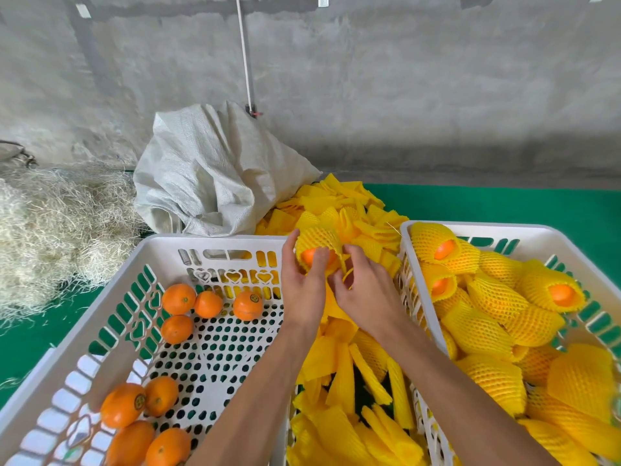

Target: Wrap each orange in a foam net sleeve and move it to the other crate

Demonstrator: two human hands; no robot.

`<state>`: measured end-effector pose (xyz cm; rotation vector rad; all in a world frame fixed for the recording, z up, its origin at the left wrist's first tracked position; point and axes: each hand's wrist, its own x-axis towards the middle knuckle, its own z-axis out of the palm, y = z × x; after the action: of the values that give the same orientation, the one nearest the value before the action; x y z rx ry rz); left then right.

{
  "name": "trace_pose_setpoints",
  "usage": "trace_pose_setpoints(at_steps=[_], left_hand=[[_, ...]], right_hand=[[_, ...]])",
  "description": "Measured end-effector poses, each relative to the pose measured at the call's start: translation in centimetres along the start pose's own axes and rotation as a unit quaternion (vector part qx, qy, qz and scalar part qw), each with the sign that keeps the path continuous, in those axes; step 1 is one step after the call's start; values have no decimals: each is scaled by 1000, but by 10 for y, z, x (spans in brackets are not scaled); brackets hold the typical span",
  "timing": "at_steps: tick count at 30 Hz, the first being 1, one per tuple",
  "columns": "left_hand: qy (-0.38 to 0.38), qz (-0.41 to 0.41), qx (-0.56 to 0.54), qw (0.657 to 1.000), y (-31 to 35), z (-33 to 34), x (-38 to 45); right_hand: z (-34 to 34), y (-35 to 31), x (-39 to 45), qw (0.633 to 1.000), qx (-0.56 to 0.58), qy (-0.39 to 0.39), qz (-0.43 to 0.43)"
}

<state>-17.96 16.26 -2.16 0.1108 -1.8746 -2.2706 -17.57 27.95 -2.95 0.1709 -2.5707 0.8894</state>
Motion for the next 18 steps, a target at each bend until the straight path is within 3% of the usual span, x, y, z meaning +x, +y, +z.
trace_pose_setpoints(at_steps=[4,8,18], left_hand=[[-36,-50,-60,996,1,0,2],[-62,-36,-3,997,-2,4,2],[-12,21,-56,998,2,1,-1]], right_hand=[[-1,4,2,999,51,-15,7],[-3,8,4,998,64,-7,16],[-7,-2,3,995,98,-4,1]])
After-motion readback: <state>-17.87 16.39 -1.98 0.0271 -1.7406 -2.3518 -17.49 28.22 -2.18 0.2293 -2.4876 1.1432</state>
